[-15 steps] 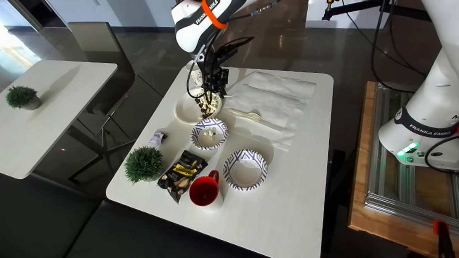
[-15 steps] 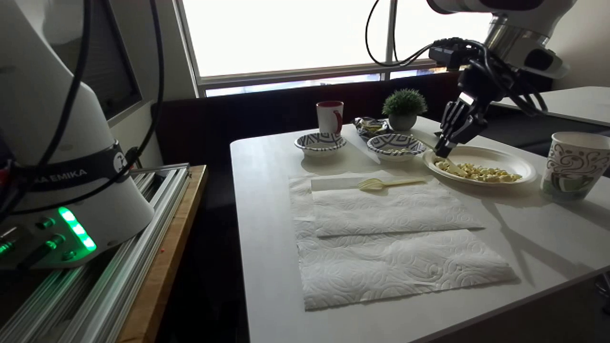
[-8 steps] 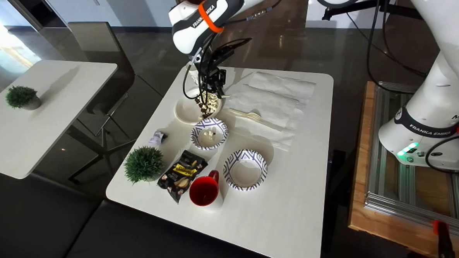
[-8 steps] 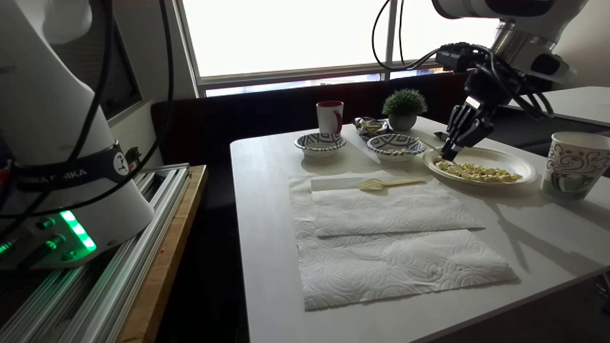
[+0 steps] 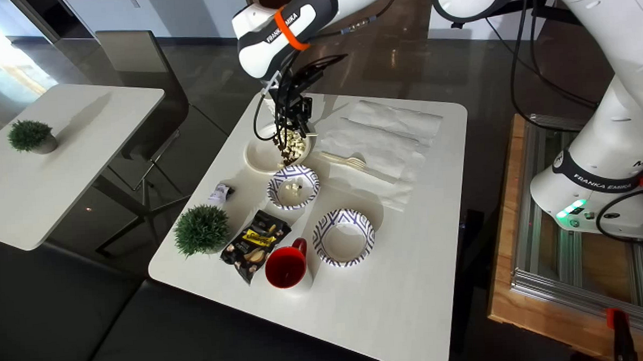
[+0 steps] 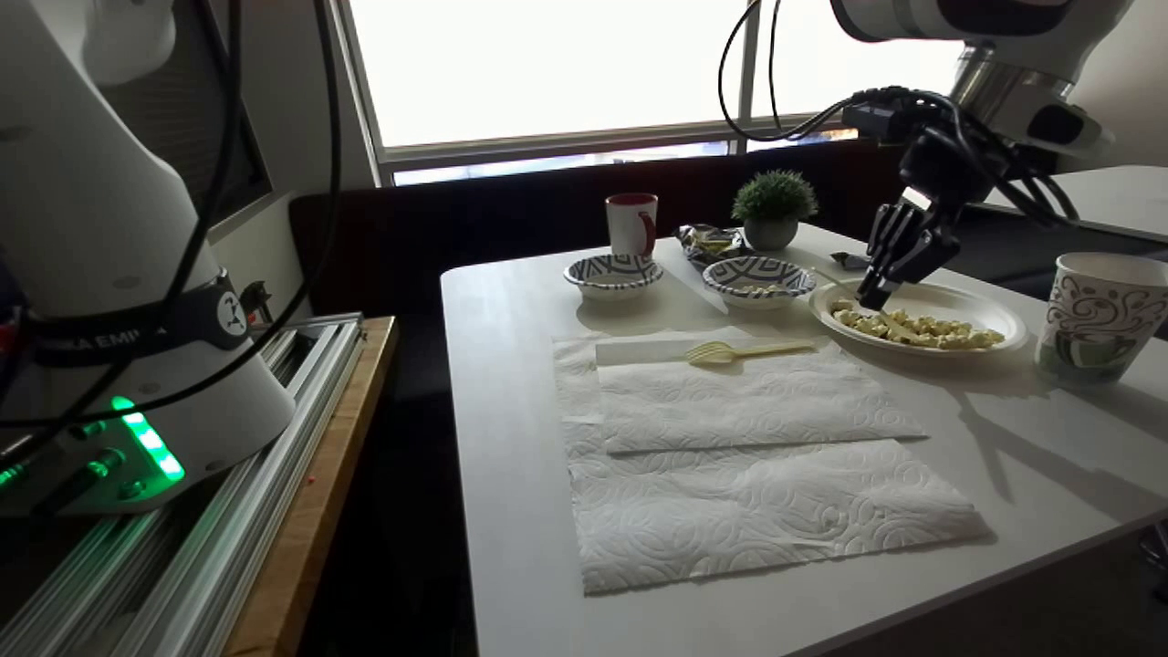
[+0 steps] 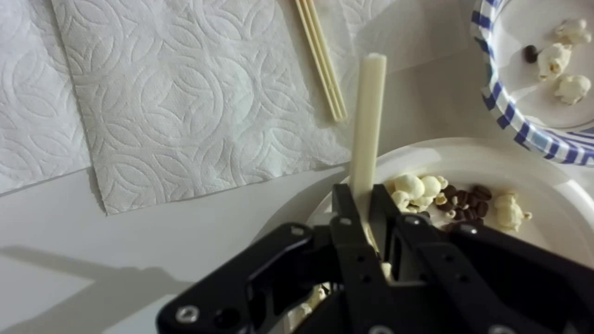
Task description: Use the white spoon to place some contents from the white plate into the black and white bowl on the left.
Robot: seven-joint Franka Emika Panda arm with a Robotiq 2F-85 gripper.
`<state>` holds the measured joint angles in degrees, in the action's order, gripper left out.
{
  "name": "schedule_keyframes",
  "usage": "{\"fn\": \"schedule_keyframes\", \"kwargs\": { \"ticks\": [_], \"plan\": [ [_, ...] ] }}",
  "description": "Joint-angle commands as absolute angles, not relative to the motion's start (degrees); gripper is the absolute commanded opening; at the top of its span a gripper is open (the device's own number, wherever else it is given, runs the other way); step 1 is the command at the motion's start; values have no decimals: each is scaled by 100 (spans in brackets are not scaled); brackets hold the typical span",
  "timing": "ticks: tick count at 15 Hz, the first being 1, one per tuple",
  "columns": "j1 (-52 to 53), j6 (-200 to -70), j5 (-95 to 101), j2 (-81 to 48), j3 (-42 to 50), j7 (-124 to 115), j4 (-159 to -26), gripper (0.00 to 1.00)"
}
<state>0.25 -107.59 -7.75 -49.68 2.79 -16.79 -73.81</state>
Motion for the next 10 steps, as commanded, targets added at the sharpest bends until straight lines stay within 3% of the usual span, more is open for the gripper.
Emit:
{"fn": "schedule_keyframes", "kwargs": {
  "ticks": [1,10],
  "plan": [
    [86,-10567,-642,-5255,304,-1741,-6931,3],
    [16,-10381,-743,-5452,172,-1508,-6595,3]
  ]
}}
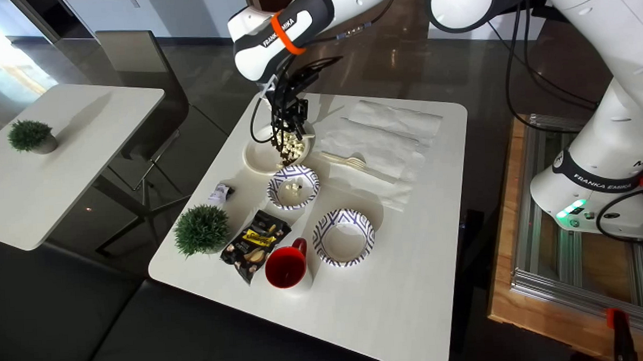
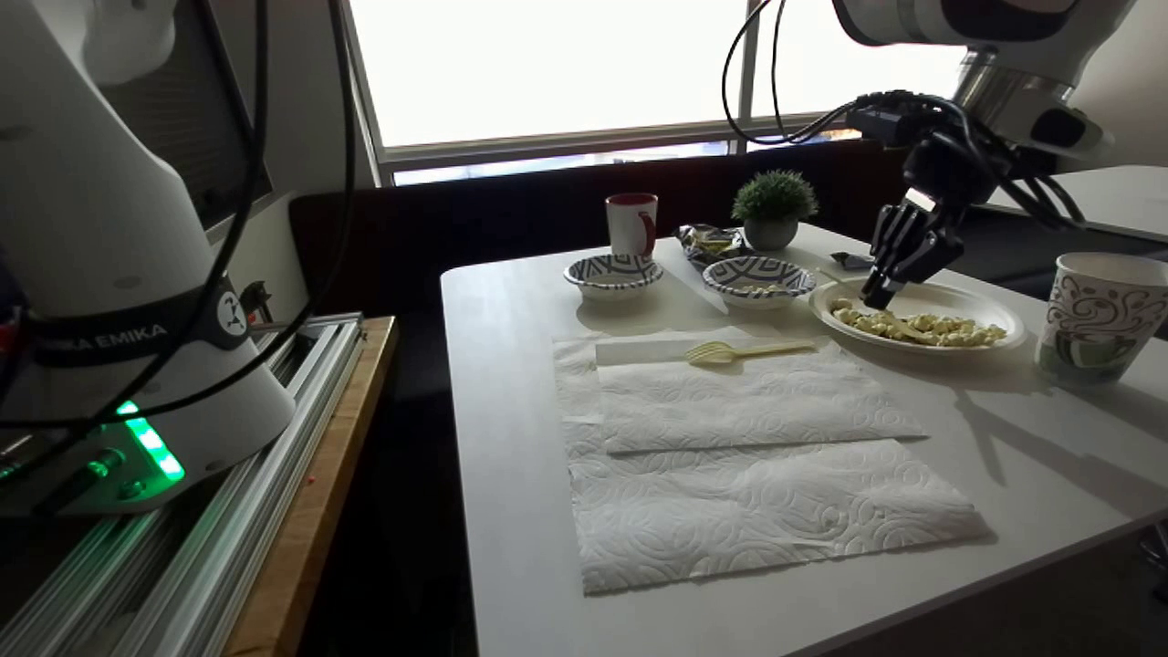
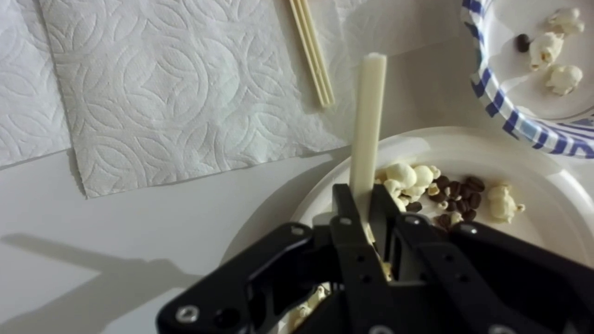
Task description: Use the white spoon to place some contents from the white plate into the black and white bowl on the left.
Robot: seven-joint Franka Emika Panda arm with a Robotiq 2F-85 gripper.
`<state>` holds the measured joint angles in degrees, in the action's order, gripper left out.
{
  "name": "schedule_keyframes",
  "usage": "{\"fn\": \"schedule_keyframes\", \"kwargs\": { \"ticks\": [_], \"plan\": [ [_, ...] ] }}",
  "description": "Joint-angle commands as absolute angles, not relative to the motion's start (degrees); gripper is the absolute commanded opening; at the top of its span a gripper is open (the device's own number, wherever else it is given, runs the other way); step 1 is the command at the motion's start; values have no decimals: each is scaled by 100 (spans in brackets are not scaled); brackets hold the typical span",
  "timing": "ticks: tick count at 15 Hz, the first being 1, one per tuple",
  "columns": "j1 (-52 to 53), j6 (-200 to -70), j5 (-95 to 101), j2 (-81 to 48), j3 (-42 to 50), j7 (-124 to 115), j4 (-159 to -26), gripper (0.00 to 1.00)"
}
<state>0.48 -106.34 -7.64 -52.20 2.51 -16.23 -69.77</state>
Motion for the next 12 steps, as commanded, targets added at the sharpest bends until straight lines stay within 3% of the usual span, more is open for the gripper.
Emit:
{"fn": "schedule_keyframes", "kwargs": {
  "ticks": [1,12],
  "plan": [
    [4,-10327,-760,-5476,149,-1469,-6554,3],
    [-95,-9940,-848,-5652,22,-1178,-6272,3]
  ]
}}
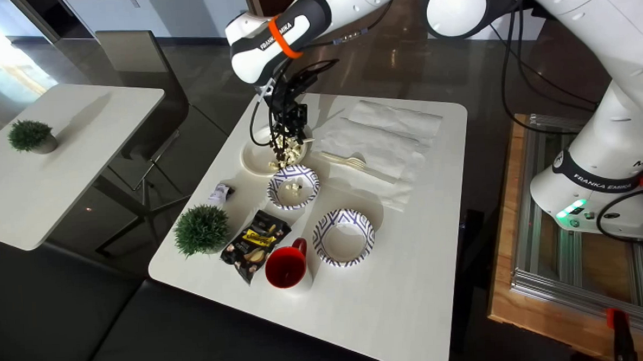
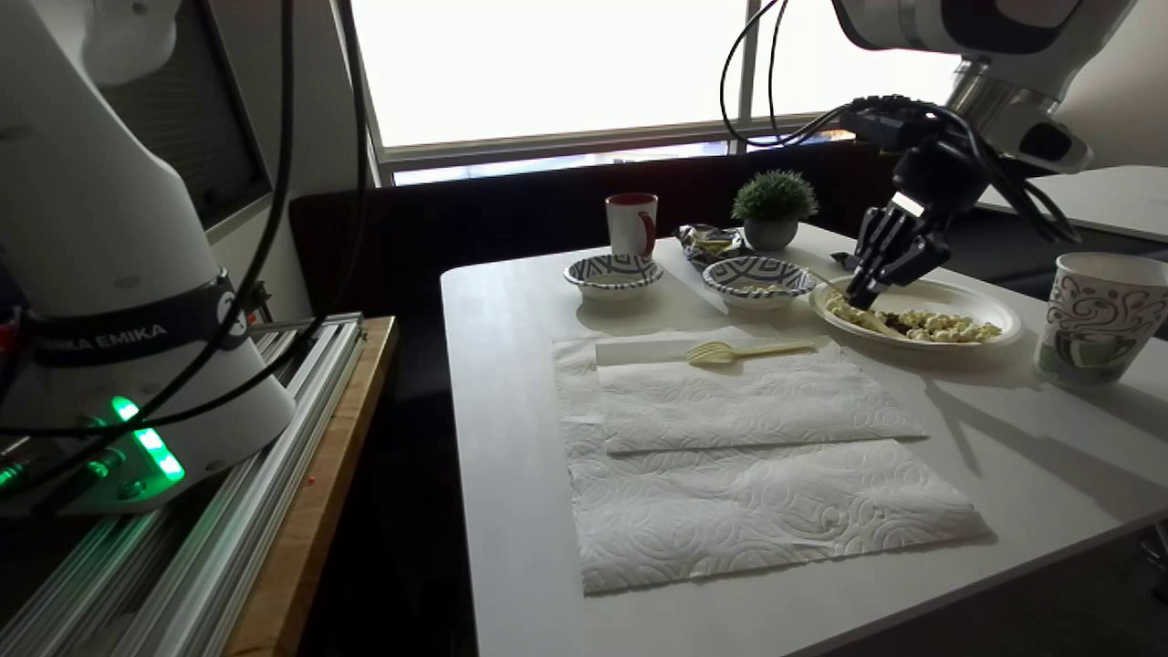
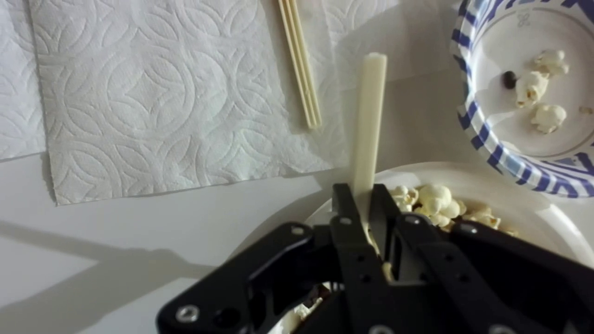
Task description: Use the white spoon to place some contents from the white plate into the black and white bowl on the left.
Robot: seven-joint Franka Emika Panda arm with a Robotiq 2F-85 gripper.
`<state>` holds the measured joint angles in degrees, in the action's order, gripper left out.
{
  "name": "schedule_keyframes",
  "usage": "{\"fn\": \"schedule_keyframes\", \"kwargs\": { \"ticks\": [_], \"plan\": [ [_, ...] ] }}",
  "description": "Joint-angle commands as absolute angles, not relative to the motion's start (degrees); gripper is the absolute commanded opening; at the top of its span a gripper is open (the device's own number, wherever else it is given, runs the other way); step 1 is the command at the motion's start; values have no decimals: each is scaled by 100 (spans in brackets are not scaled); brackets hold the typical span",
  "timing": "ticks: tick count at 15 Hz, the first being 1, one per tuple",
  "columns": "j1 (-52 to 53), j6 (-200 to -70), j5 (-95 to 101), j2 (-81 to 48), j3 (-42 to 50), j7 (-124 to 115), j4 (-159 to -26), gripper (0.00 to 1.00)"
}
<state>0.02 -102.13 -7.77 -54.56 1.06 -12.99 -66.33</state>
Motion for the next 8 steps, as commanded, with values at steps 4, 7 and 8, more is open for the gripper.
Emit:
{"fn": "schedule_keyframes", "kwargs": {
  "ticks": [4,7,8],
  "plan": [
    [-131,-10006,-875,-5752,-10,-1137,-6150,3],
    [-146,-10066,-887,-5830,-45,-1074,-6080,3],
    [-156,-10100,-899,-5854,-66,-1035,-6053,3]
  ]
}}
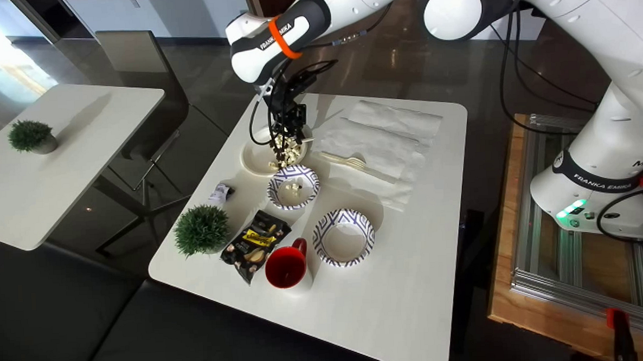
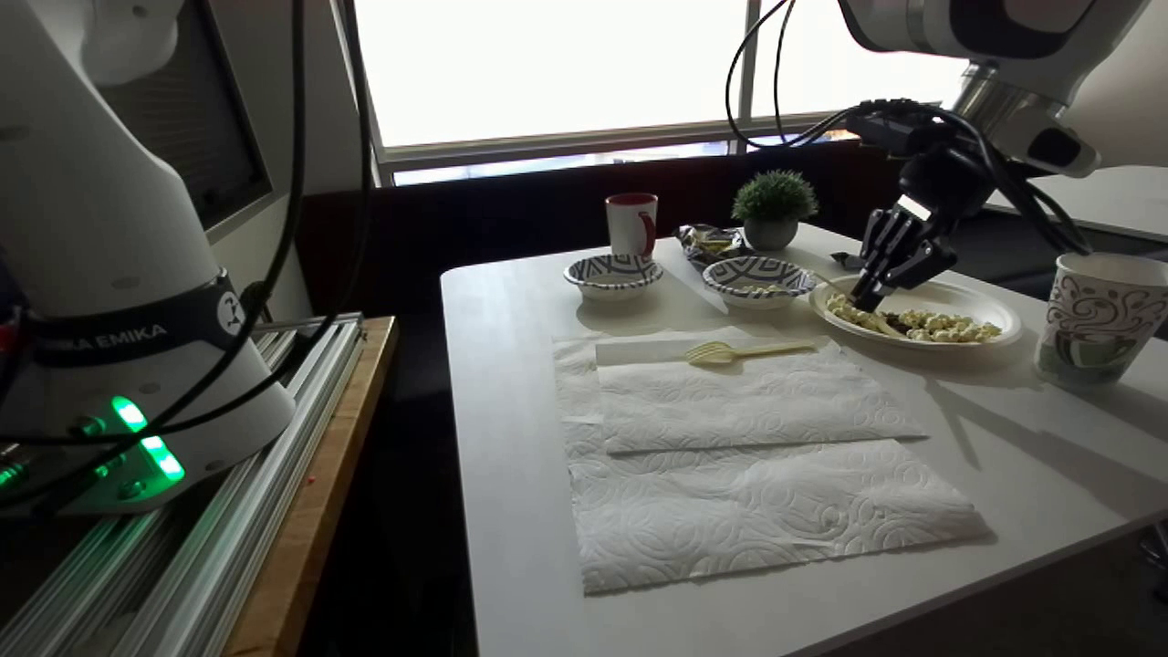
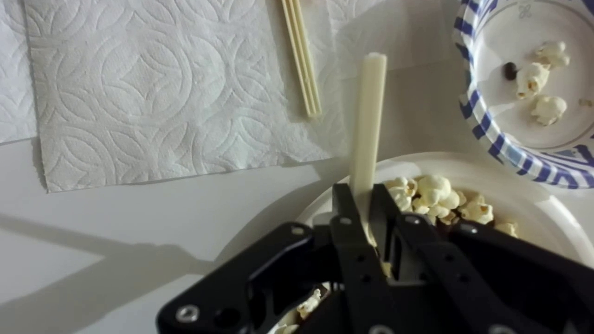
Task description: Use the white spoon to place some contents from the white plate into the black and white bowl on the left.
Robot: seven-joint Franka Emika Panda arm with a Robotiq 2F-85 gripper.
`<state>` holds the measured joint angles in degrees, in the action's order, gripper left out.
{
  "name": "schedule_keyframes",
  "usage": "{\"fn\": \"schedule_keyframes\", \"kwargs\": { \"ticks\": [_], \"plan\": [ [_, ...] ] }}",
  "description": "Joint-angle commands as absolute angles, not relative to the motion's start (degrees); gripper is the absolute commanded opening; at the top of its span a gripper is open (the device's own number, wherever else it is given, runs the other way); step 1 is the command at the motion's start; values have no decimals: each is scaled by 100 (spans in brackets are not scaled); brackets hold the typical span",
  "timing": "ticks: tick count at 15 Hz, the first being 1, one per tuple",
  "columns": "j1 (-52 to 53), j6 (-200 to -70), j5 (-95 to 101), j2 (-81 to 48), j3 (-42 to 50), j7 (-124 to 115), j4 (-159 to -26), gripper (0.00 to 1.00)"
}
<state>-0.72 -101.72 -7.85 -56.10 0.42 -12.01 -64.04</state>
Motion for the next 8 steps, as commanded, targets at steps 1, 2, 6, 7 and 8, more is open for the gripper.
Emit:
{"fn": "schedule_keyframes", "kwargs": {
  "ticks": [1,2,6,7,8],
  "plan": [
    [-161,-10146,-909,-5872,-80,-1005,-6037,3],
    [-163,-10167,-910,-5890,-92,-975,-6018,3],
    [-159,-10364,-918,-5966,-122,-916,-5960,3],
    [-158,-10461,-926,-5988,-132,-909,-5956,3],
    [-159,-10564,-940,-6000,-146,-904,-5967,3]
  ]
}}
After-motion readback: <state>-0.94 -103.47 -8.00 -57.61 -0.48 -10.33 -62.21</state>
